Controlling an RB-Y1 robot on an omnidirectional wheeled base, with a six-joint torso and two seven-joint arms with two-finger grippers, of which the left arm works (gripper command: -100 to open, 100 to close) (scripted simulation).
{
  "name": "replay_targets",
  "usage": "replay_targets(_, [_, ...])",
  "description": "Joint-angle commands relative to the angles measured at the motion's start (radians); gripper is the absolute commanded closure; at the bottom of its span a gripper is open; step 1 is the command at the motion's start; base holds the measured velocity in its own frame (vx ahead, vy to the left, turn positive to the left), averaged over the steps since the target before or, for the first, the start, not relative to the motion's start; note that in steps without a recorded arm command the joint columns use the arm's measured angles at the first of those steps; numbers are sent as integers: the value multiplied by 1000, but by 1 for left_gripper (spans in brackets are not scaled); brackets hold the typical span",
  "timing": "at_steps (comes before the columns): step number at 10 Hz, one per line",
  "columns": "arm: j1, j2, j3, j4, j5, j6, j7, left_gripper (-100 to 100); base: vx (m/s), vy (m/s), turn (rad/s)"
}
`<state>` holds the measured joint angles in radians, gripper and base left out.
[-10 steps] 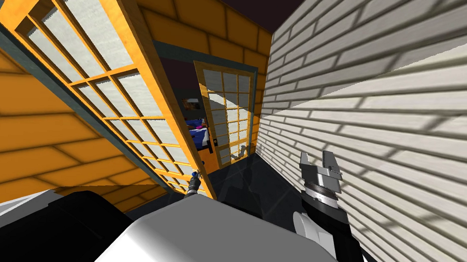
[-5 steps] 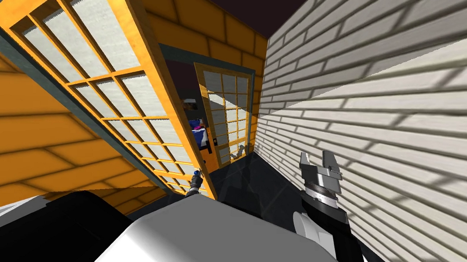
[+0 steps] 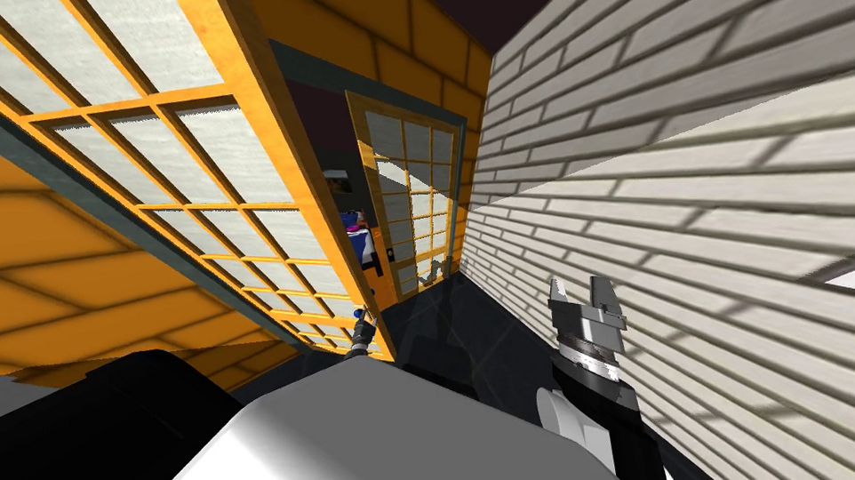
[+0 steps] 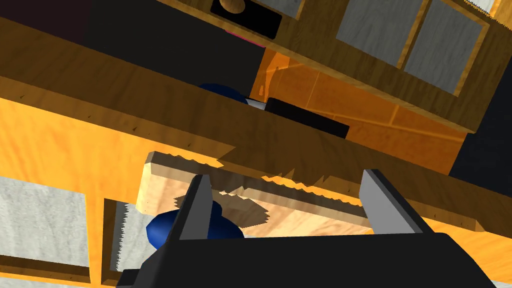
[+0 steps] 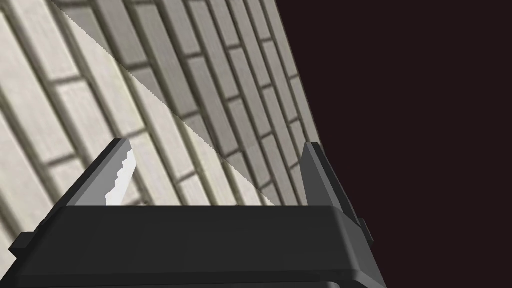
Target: Pull the door open
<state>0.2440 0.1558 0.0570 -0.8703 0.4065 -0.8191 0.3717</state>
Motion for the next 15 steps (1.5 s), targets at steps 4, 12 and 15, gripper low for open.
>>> replay_targets(4, [-4,17,-3,-6,46,-20,112,-100,-86,42,-105])
replay_targets(12, [0,13,-45,-43,121,-31,318,-100,-94,45,-112])
replay_targets(15, [1,11,-64,-60,156,-36,405,-100,-107,57,-151])
